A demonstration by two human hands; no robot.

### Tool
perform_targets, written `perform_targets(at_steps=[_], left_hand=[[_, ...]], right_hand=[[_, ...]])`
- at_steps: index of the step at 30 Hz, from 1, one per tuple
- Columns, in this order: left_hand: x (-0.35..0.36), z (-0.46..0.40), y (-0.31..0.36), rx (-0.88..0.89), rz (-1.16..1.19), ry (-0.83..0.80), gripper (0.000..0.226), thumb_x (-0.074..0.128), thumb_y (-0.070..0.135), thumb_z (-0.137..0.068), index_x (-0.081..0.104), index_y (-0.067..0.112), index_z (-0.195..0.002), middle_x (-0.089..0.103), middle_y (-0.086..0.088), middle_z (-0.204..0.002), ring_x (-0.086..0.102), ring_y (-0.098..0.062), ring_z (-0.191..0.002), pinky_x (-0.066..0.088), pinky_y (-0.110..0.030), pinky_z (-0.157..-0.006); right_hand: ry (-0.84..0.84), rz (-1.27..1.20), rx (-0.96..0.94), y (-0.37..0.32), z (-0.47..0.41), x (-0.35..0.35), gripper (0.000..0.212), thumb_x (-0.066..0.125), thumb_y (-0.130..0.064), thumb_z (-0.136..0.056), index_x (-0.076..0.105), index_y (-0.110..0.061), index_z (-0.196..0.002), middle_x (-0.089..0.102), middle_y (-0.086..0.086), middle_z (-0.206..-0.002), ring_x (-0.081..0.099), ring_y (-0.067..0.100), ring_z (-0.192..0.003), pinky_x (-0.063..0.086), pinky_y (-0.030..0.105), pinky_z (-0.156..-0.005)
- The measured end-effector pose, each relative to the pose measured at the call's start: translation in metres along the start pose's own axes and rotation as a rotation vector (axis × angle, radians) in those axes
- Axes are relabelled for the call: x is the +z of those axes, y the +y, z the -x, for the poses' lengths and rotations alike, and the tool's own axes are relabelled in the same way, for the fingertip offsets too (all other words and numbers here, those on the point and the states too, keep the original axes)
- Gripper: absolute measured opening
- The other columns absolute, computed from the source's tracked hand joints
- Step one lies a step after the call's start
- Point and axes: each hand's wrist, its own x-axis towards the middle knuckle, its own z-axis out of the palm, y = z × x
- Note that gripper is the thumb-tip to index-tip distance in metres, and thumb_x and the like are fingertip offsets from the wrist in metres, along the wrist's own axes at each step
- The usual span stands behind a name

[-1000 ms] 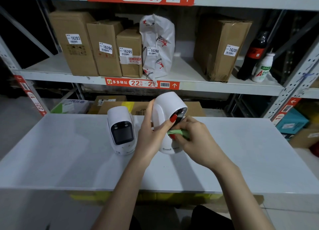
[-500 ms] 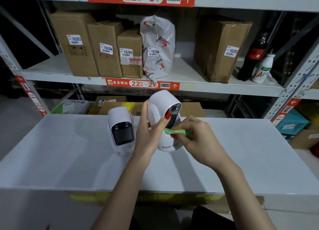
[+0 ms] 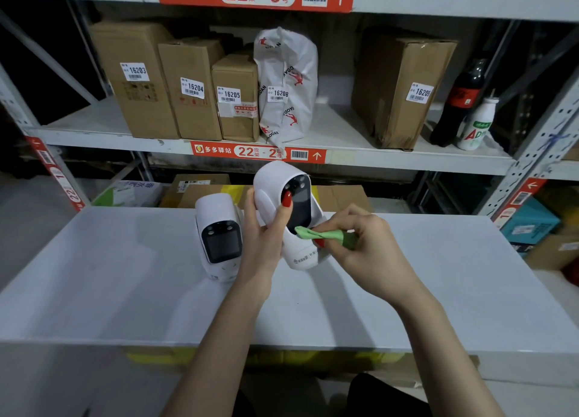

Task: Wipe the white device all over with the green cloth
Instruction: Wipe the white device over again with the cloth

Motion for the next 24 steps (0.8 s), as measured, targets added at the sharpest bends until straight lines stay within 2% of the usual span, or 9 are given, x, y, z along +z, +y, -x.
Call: perform_targets(at_steps=[4,6,9,12,14,16,19,21,24], left_hand=[[-0.002,0.0,0.0,-0.036,0.046,-0.001,0.052,0.062,0.039,-0.093,0.028,0.055,-0.129,0.052,0.021,-0.122,0.063,-0.014,-0.111,0.057,-0.029,-0.074],[-0.002,-0.001,-0.001,-0.055,0.058,-0.003,0.051,0.063,0.04,-0.092,0.028,0.056,-0.126,0.053,0.022,-0.121,0.064,-0.016,-0.113,0.058,-0.035,-0.079],[-0.003,-0.003,-0.003,-0.076,0.062,-0.009,0.05,0.065,0.042,-0.091,0.035,0.052,-0.13,0.058,0.012,-0.129,0.065,-0.021,-0.112,0.056,-0.05,-0.089],[-0.003,-0.005,-0.004,-0.089,0.057,-0.031,0.068,0.069,0.051,-0.082,0.035,0.044,-0.141,0.062,0.006,-0.131,0.067,-0.024,-0.111,0.055,-0.057,-0.088],[-0.003,-0.005,-0.004,-0.105,0.062,-0.043,0.071,0.07,0.055,-0.081,0.036,0.042,-0.142,0.062,0.004,-0.132,0.067,-0.025,-0.111,0.055,-0.058,-0.087],[-0.004,-0.007,-0.005,-0.117,0.093,-0.057,0.058,0.067,0.05,-0.088,0.04,0.04,-0.139,0.064,0.002,-0.129,0.068,-0.025,-0.109,0.056,-0.057,-0.086],[-0.004,-0.006,-0.003,-0.159,0.181,-0.085,0.043,0.061,0.044,-0.093,0.048,0.041,-0.134,0.069,0.007,-0.121,0.07,-0.023,-0.105,0.056,-0.055,-0.087],[-0.002,-0.005,-0.002,-0.188,0.233,-0.128,0.044,0.057,0.05,-0.093,0.05,0.04,-0.134,0.068,0.007,-0.125,0.07,-0.021,-0.107,0.056,-0.054,-0.088],[0.002,-0.004,-0.005,-0.233,0.291,-0.15,0.043,0.054,0.051,-0.095,0.05,0.037,-0.136,0.065,0.005,-0.13,0.069,-0.021,-0.109,0.057,-0.052,-0.087]], right_hand=[[0.002,-0.051,0.02,-0.001,-0.001,-0.001,0.024,0.071,-0.001,-0.081,0.077,-0.022,-0.091,0.061,-0.013,-0.086,0.059,0.003,-0.079,0.04,0.009,-0.067],[0.048,-0.028,0.024,0.001,-0.001,0.0,0.027,0.07,-0.001,-0.081,0.077,-0.025,-0.09,0.061,-0.011,-0.086,0.058,0.004,-0.078,0.04,0.01,-0.064],[0.141,0.017,0.037,0.005,-0.002,0.0,0.03,0.067,-0.002,-0.082,0.075,-0.03,-0.088,0.062,-0.001,-0.084,0.058,0.012,-0.076,0.045,0.027,-0.065],[0.213,0.039,0.047,0.009,-0.003,0.0,0.03,0.067,-0.006,-0.083,0.066,-0.036,-0.079,0.061,0.003,-0.081,0.056,0.02,-0.073,0.042,0.033,-0.062],[0.258,0.057,0.071,0.011,-0.003,0.001,0.022,0.066,-0.007,-0.084,0.066,-0.029,-0.078,0.062,0.004,-0.08,0.056,0.022,-0.073,0.043,0.035,-0.063],[0.301,0.072,0.116,0.013,-0.003,0.001,0.012,0.064,-0.008,-0.085,0.069,-0.019,-0.083,0.065,0.005,-0.083,0.058,0.025,-0.077,0.048,0.041,-0.068],[0.334,0.066,0.178,0.015,-0.003,0.001,0.013,0.058,-0.008,-0.086,0.069,-0.015,-0.086,0.068,0.006,-0.081,0.057,0.03,-0.076,0.05,0.045,-0.07],[0.346,0.054,0.191,0.014,-0.002,0.001,0.012,0.056,-0.008,-0.087,0.067,-0.012,-0.083,0.067,0.009,-0.076,0.055,0.034,-0.073,0.049,0.044,-0.066],[0.345,0.043,0.192,0.011,-0.002,0.002,0.013,0.054,-0.012,-0.089,0.063,-0.011,-0.08,0.061,0.012,-0.065,0.049,0.034,-0.064,0.039,0.037,-0.054]])
